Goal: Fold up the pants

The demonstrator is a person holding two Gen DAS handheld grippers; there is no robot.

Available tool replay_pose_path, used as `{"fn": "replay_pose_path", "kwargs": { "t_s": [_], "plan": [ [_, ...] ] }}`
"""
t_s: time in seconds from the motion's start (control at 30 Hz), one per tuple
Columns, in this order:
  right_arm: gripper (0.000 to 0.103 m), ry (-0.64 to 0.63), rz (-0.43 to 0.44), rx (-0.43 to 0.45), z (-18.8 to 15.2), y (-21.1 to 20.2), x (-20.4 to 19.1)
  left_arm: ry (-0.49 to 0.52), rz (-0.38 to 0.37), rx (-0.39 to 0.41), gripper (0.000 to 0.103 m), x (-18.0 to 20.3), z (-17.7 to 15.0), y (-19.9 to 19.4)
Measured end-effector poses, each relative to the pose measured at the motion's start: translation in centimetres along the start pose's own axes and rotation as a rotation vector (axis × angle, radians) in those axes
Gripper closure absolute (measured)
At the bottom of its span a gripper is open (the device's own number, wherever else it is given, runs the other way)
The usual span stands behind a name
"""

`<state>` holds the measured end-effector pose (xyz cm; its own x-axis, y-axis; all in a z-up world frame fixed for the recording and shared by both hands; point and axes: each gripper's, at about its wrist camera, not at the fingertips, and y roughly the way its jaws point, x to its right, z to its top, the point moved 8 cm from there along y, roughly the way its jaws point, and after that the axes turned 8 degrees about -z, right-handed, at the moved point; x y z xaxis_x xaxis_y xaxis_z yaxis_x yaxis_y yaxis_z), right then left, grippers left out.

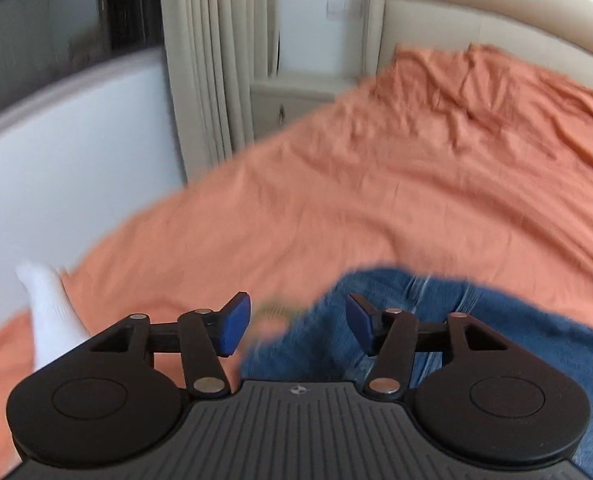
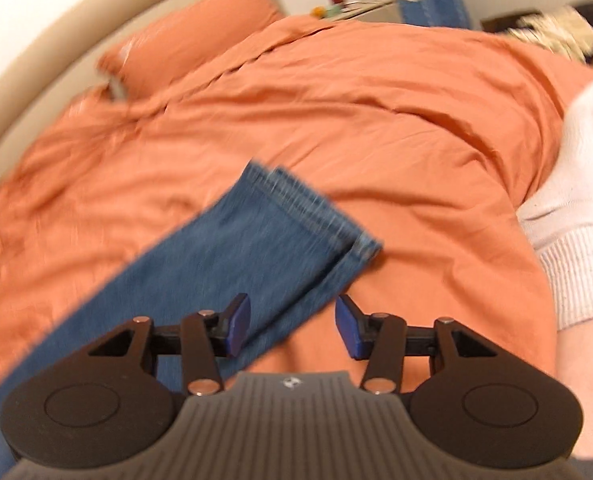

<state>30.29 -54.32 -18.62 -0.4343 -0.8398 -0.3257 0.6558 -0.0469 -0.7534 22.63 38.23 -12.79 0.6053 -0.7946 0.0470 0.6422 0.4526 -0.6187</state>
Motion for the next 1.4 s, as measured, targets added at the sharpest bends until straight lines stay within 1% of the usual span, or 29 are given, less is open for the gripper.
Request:
{"fn": "replay_pose_path", "kwargs": {
  "t_s": [0.1, 0.13, 0.2, 0.23, 0.3, 0.33, 0.43, 0.47, 0.5, 0.53, 0.57, 0.6, 0.67, 0.7, 0.73, 0.77, 0.8, 0.83, 0.87, 0.93, 1.0, 1.13, 1.17, 1.2, 1.23, 1.27, 1.3, 1.4],
  "plan": [
    [0.064, 0.098, 0.021, -0.001, 1.5, 1.4, 1.3, -0.001, -0.059, 0.014, 0.038, 1.8, 0.5, -1.6],
    [0.065, 0.133, 0.027, -0.005, 1.9, 2.1, 1.8, -0.007, -0.084, 0.008, 0.038, 2.5, 0.3, -1.9],
    [0.07, 0.184, 0.043, -0.016, 2.4, 3.3, 2.5, -0.01, -0.136, -0.021, 0.038, 4.1, -0.5, -1.9],
    [0.071, 0.21, 0.058, -0.026, 2.5, 4.0, 2.7, -0.002, -0.152, -0.037, 0.04, 4.8, -1.1, -1.9],
    [0.072, 0.235, 0.077, -0.041, 2.6, 5.1, 2.9, 0.023, -0.162, -0.064, 0.042, 6.1, -2.3, -1.5],
    [0.072, 0.244, 0.078, -0.054, 2.4, 5.9, 3.1, 0.037, -0.166, -0.075, 0.044, 6.7, -2.9, -1.3],
    [0.072, 0.285, 0.085, -0.1, 1.5, 7.8, 3.5, 0.052, -0.156, -0.122, 0.049, 7.5, -4.5, -0.3],
    [0.08, 0.31, 0.095, -0.112, 1.3, 8.2, 3.7, 0.054, -0.151, -0.131, 0.049, 7.6, -4.9, -0.1],
    [0.098, 0.325, 0.099, -0.118, 1.3, 8.3, 3.7, 0.061, -0.143, -0.133, 0.049, 7.6, -5.3, 0.0],
    [0.101, 0.322, 0.11, -0.124, 1.5, 8.2, 3.6, 0.067, -0.134, -0.133, 0.049, 7.7, -5.4, 0.1],
    [0.101, 0.311, 0.119, -0.114, 2.0, 7.7, 3.3, 0.067, -0.132, -0.133, 0.049, 7.7, -5.4, 0.2],
    [0.102, 0.297, 0.136, -0.08, 2.8, 6.6, 2.8, 0.067, -0.137, -0.135, 0.05, 7.7, -5.5, 0.2],
    [0.102, 0.249, 0.228, 0.021, 5.0, 3.3, 1.3, 0.077, -0.142, -0.138, 0.05, 7.9, -5.4, 0.4],
    [0.103, 0.201, 0.247, 0.068, 5.8, 1.7, 0.6, 0.084, -0.144, -0.138, 0.05, 7.9, -5.4, 0.6],
    [0.103, 0.142, 0.234, 0.106, 6.1, 0.5, 0.3, 0.084, -0.144, -0.139, 0.05, 7.9, -5.5, 0.7],
    [0.103, 0.106, 0.204, 0.107, 5.9, 0.5, 0.6, 0.079, -0.148, -0.143, 0.05, 7.8, -5.6, 0.8],
    [0.103, 0.099, 0.169, 0.079, 5.3, 1.2, 1.3, 0.078, -0.152, -0.146, 0.05, 7.7, -5.8, 1.0],
    [0.103, 0.128, 0.138, 0.039, 4.4, 2.4, 2.5, 0.08, -0.152, -0.147, 0.05, 7.7, -6.0, 1.2],
    [0.103, 0.153, 0.121, 0.018, 3.7, 3.3, 3.4, 0.083, -0.152, -0.145, 0.05, 7.7, -6.1, 1.2],
    [0.103, 0.171, 0.098, 0.008, 2.6, 4.7, 4.7, 0.092, -0.157, -0.139, 0.05, 7.8, -6.2, 1.2],
    [0.103, 0.168, 0.081, -0.015, 1.9, 5.8, 5.0, 0.098, -0.159, -0.134, 0.048, 7.9, -6.2, 1.1],
    [0.103, 0.118, 0.053, -0.058, 1.7, 6.8, 4.8, 0.108, -0.167, -0.125, 0.045, 8.1, -6.0, 0.8],
    [0.097, 0.095, 0.046, -0.055, 1.9, 6.5, 4.5, 0.115, -0.17, -0.119, 0.045, 8.3, -5.7, 0.6],
    [0.079, 0.06, 0.035, -0.042, 2.3, 6.1, 4.2, 0.123, -0.178, -0.111, 0.045, 8.5, -5.4, 0.4],
    [0.07, 0.003, 0.005, -0.021, 2.9, 5.5, 3.8, 0.131, -0.188, -0.102, 0.045, 8.8, -5.0, 0.2],
    [0.065, -0.064, -0.026, 0.009, 3.4, 4.8, 3.5, 0.141, -0.198, -0.097, 0.045, 9.2, -4.7, 0.1],
    [0.066, -0.115, -0.035, 0.027, 4.0, 4.3, 3.1, 0.153, -0.209, -0.099, 0.045, 9.5, -4.4, 0.2],
    [0.066, -0.207, 0.016, 0.026, 5.6, 4.1, 0.6, 0.189, -0.223, -0.11, 0.045, 10.9, -3.7, 0.7]
  ]
}}
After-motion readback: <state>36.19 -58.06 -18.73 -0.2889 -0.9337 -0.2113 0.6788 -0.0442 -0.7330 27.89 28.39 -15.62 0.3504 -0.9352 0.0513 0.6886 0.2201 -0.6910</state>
